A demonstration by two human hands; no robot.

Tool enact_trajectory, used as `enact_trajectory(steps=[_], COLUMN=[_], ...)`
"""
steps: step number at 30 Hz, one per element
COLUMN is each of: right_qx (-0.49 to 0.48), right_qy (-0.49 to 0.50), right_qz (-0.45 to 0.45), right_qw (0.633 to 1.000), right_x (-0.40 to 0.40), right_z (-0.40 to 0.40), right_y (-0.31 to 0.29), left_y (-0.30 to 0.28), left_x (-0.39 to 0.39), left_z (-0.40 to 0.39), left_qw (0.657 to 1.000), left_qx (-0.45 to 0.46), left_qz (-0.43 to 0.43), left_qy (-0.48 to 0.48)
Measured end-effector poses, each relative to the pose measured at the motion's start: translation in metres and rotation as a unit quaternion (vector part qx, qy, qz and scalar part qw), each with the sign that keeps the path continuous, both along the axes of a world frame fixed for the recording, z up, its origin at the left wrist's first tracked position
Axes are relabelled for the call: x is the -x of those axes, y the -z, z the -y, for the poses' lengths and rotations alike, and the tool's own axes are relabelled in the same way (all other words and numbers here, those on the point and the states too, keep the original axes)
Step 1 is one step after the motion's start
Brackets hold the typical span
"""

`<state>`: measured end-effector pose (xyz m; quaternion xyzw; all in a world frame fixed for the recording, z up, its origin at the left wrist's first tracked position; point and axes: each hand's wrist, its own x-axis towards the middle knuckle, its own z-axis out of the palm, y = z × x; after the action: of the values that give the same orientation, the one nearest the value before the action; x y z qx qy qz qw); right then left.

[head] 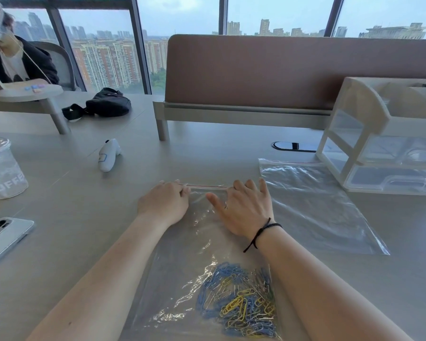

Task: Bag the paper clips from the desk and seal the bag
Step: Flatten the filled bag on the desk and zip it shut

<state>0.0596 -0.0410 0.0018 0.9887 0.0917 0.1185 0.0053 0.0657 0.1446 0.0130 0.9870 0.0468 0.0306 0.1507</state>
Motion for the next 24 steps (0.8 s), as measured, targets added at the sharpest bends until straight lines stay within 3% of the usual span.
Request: enact_trajectory(steps=[18, 24], right_qx=[-0.003, 0.005], right_qy=[0.091, 0.084], right_qz=[-0.023, -0.021], right_qw=[0.996, 0.996], right_x=[-0.002, 0.0], right_z=[0.027, 0.027], right_y=[-0.003, -0.002], left_y=[0.01, 0.011], left_x=[-0.005, -0.006], left_z=[-0.007, -0.008], left_qw=[0.999, 0.999], left_qx=[0.008, -0.03], left_qz=[0.028, 0.045], left_qy=[-0.029, -0.007])
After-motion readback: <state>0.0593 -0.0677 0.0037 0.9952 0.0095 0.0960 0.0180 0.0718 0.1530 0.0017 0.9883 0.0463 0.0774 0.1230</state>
